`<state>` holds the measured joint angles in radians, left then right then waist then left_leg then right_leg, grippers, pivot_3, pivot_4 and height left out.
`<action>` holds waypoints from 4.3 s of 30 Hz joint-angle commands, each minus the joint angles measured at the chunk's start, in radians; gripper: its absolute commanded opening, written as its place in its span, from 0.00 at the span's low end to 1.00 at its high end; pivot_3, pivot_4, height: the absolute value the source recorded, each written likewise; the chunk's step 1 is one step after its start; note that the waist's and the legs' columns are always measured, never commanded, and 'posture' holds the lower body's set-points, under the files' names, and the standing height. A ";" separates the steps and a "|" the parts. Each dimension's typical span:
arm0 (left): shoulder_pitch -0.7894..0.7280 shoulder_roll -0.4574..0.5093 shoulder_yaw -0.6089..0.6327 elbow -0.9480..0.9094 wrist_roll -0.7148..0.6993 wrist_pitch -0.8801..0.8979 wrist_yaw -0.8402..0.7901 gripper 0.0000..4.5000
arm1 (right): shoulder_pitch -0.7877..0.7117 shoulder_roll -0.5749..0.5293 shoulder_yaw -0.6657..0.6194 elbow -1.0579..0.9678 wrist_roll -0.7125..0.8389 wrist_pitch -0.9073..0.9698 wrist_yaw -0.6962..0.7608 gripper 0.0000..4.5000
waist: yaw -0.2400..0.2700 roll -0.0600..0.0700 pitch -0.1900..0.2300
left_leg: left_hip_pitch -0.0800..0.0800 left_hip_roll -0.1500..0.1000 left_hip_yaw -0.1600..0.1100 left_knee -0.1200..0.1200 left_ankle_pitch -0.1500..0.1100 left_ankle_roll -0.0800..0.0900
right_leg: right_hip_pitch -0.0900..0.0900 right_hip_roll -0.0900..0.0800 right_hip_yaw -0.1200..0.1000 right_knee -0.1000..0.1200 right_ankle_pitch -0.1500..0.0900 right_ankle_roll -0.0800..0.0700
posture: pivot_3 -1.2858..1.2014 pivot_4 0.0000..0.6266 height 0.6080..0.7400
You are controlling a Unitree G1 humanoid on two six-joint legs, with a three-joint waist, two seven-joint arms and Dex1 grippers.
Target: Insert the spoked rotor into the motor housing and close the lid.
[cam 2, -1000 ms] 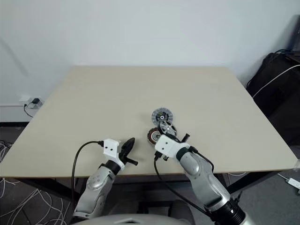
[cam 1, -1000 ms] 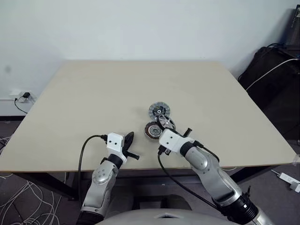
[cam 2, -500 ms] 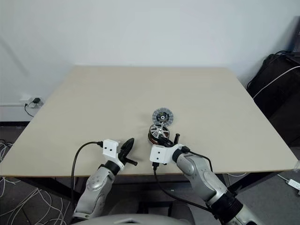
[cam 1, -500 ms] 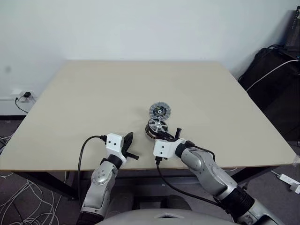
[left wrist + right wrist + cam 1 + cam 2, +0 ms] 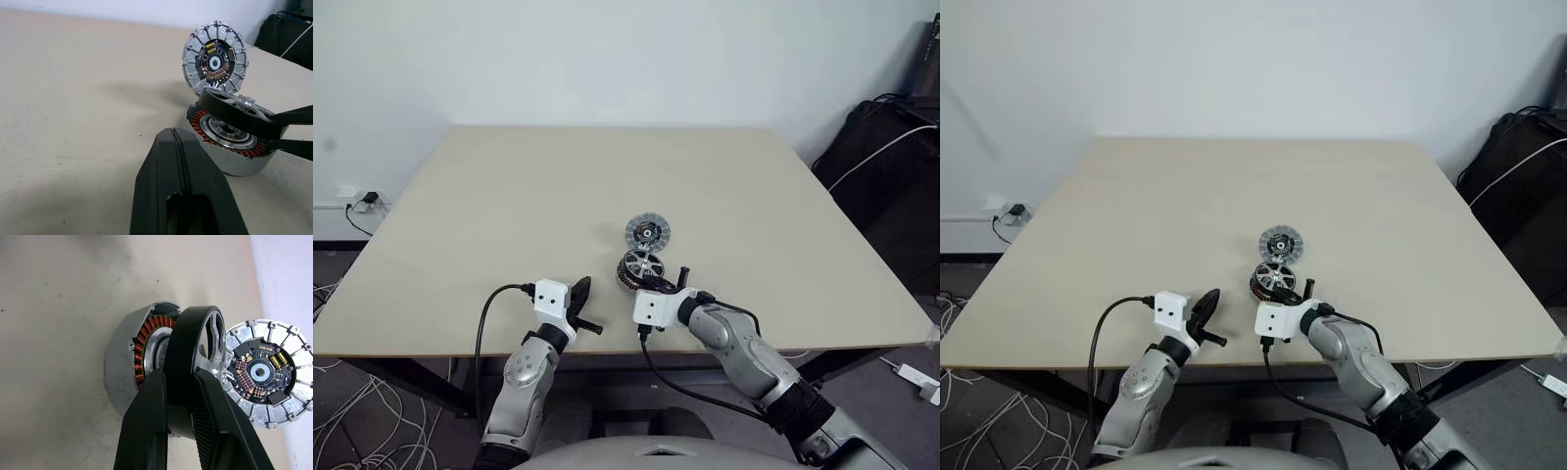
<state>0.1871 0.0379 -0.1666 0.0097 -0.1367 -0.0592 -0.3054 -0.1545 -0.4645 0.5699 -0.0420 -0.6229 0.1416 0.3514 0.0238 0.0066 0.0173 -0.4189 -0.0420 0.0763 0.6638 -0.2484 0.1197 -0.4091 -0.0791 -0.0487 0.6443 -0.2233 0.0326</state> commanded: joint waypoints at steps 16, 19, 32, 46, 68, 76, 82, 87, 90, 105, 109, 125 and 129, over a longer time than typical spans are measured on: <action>0.006 0.002 -0.005 -0.022 0.003 -0.038 -0.012 0.00 | -0.010 0.007 -0.072 -0.045 -0.012 0.003 0.018 0.44 | 0.001 0.000 0.000 | 0.000 0.000 0.000 0.000 0.000 0.000 | 0.000 0.000 0.000 0.000 0.000 0.000 | 0.52 0.00 1.00; 0.007 0.003 -0.006 -0.022 0.001 -0.037 -0.015 0.00 | 0.012 -0.007 -0.091 -0.101 -0.007 0.018 0.043 0.44 | 0.003 0.000 0.000 | 0.000 0.000 0.000 0.000 0.000 0.000 | 0.000 0.000 0.000 0.000 0.000 0.000 | 0.52 0.00 1.00; 0.003 0.002 -0.005 -0.019 0.000 -0.032 -0.031 0.00 | 0.105 -0.054 -0.135 -0.241 0.017 0.070 0.164 0.44 | 0.007 0.000 0.000 | 0.000 0.000 0.000 0.000 0.000 0.000 | 0.000 0.000 0.000 0.000 0.000 0.000 | 0.52 0.00 1.00; 0.006 0.008 -0.009 -0.023 0.004 -0.027 -0.031 0.00 | 0.104 0.099 -0.234 -0.270 0.126 0.177 0.124 0.40 | 0.007 0.000 -0.001 | 0.000 0.000 0.000 0.000 0.000 0.000 | 0.000 0.000 0.000 0.001 0.000 0.000 | 0.52 0.00 1.00; 0.019 0.051 -0.053 0.000 0.128 -0.115 -0.005 0.00 | 0.000 0.212 -0.164 0.099 0.154 0.181 0.040 0.01 | 0.000 0.004 -0.007 | 0.001 0.000 0.000 -0.002 0.000 -0.001 | 0.000 0.001 0.001 0.000 0.000 0.000 | 0.52 0.00 1.00; 0.025 0.047 -0.055 -0.003 0.123 -0.111 -0.008 0.00 | -0.024 0.107 -0.217 -0.137 0.244 0.228 0.212 0.01 | 0.001 0.007 -0.007 | 0.002 0.000 0.000 -0.002 0.000 0.000 | 0.000 0.000 0.001 0.001 0.001 -0.001 | 0.52 0.00 1.00; 0.018 0.034 -0.056 0.008 0.120 -0.104 -0.006 0.00 | -0.055 -0.005 -0.174 -0.214 0.278 0.227 0.368 0.28 | 0.003 0.006 -0.007 | 0.002 0.000 0.000 -0.002 0.000 0.001 | 0.000 0.000 0.000 0.000 0.001 -0.001 | 0.52 0.00 1.00; 0.022 0.028 -0.054 0.012 0.121 -0.101 0.004 0.00 | -0.105 -0.065 -0.128 -0.182 0.280 0.204 0.460 0.49 | 0.005 0.005 -0.006 | 0.001 0.000 0.000 -0.002 -0.001 0.001 | 0.000 -0.001 0.000 0.000 0.001 -0.001 | 0.52 0.00 1.00; 0.028 0.025 -0.053 0.011 0.119 -0.102 0.009 0.00 | -0.137 -0.084 -0.099 -0.146 0.289 0.197 0.519 0.49 | 0.006 0.004 -0.006 | 0.001 0.000 0.000 -0.002 -0.001 0.001 | 0.000 -0.001 0.000 0.000 0.001 -0.001 | 0.52 0.00 1.00; 0.050 0.003 -0.054 0.009 0.114 -0.111 0.030 0.00 | -0.235 -0.079 -0.049 0.060 0.296 0.144 0.613 0.49 | 0.007 0.003 -0.005 | 0.000 0.000 0.000 -0.002 -0.001 0.001 | 0.000 -0.001 0.000 -0.001 0.001 -0.001 | 0.52 0.00 1.00; 0.051 -0.022 -0.042 0.006 0.078 -0.114 0.026 0.00 | -0.261 -0.070 -0.042 0.125 0.304 0.136 0.632 0.49 | 0.007 0.003 -0.005 | 0.000 0.000 0.000 -0.001 -0.001 0.001 | 0.000 -0.001 0.000 -0.001 0.001 -0.001 | 0.52 0.00 1.00; 0.056 -0.047 -0.020 0.000 0.035 -0.117 0.026 0.00 | -0.287 -0.005 -0.091 0.191 0.359 0.150 0.608 0.02 | 0.000 0.002 -0.006 | 0.001 0.000 0.000 -0.002 -0.001 0.001 | -0.001 -0.001 0.000 0.000 0.003 -0.001 | 0.52 0.00 1.00; 0.061 -0.049 -0.022 0.003 0.036 -0.121 0.027 0.00 | -0.243 -0.009 -0.130 0.113 0.390 0.236 0.597 0.02 | 0.002 0.002 -0.006 | 0.001 0.000 0.000 -0.002 -0.001 0.001 | -0.001 -0.001 0.000 0.000 0.003 -0.001 | 0.52 0.00 1.00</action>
<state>0.2539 -0.0012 -0.1865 0.0325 -0.0961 -0.1567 -0.2828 -0.3985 -0.4692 0.4871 0.1314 -0.2504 0.3447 0.9660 0.0261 0.0090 0.0118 -0.4185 -0.0415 0.0761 0.6620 -0.2493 0.1211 -0.4105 -0.0804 -0.0488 0.6441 -0.2200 0.0311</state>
